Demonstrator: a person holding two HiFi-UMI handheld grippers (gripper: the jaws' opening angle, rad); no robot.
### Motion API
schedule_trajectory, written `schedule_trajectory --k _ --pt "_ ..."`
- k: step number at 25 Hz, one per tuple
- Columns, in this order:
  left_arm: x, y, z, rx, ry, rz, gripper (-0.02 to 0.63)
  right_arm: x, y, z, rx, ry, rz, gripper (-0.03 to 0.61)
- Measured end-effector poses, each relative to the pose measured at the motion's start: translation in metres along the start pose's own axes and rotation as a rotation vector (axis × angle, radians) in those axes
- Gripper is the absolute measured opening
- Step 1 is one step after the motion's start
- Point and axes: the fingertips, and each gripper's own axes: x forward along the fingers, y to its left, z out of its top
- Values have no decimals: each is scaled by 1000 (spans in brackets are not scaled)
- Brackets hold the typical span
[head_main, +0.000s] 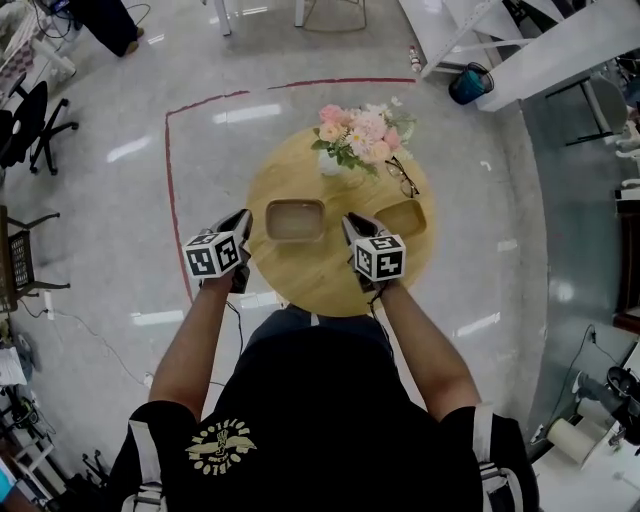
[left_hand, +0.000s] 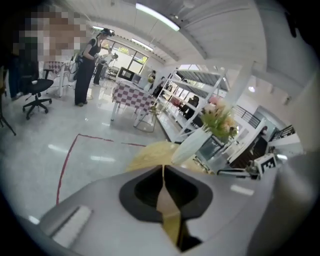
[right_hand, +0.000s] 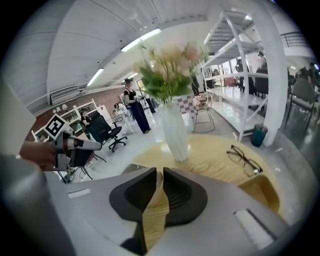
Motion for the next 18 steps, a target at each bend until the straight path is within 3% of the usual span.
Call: schedule_trajectory --k 2,7,14,18 --pt "-20 -21 18 32 -77 -68 2 -28 11 31 -87 -106 11 -3" --pt "-68 -102 60 190 -243 -252 2 -109 50 109 -261 -367 29 -3" --pt "-129 -218 107 450 -420 -431 2 -196 82 164 -290 -569 -27 -2" --pt "-152 -252 119 461 -448 -491 0 -225 92 172 -229 -610 -20 -2"
